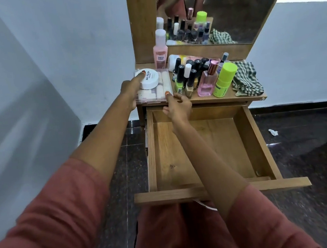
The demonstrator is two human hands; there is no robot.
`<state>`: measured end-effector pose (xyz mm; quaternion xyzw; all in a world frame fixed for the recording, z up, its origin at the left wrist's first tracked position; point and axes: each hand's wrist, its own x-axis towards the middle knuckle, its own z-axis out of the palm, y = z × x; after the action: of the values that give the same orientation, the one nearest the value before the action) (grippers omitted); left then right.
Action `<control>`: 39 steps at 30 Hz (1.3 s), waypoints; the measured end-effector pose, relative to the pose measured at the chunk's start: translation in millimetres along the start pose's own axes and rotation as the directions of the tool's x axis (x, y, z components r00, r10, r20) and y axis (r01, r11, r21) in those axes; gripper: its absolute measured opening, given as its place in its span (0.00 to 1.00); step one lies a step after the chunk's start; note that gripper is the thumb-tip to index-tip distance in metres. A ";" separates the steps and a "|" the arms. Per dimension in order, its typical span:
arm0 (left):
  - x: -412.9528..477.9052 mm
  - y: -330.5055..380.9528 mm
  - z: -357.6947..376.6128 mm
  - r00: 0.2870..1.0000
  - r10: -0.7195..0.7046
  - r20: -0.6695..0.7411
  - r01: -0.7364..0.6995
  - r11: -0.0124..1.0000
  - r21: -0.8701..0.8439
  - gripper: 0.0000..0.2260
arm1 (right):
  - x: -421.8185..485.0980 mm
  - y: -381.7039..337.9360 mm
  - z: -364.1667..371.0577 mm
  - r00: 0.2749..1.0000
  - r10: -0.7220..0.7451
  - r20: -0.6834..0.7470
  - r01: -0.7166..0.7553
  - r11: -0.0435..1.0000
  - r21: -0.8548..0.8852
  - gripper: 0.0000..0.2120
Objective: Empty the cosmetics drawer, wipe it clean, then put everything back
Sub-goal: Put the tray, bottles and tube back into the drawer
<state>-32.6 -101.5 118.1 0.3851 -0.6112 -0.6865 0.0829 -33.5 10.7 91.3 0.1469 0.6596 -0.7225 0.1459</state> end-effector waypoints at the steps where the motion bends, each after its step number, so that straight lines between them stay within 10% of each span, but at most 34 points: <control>1: 1.2 -0.3 -0.9 1.000 -0.008 0.014 0.008 1.000 -0.018 0.18 | 0.8 -0.4 -0.7 1.000 0.000 0.002 0.000 1.000 -0.004 0.18; 26: -92.0 -58.6 -13.5 0.997 -0.035 -0.065 0.014 0.952 -0.306 0.15 | -55.4 14.1 -69.3 0.987 0.007 0.158 0.007 0.996 -0.089 0.08; 39: -113.6 -113.5 22.8 0.996 0.083 0.025 -0.086 0.978 0.189 0.17 | -36.6 30.8 -137.7 0.972 0.151 0.182 -0.054 0.891 -0.450 0.17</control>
<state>71.8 9.7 63.2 0.3593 -0.6905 -0.6239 0.0695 15.1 145.8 66.1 0.0667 0.7781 -0.5567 0.2831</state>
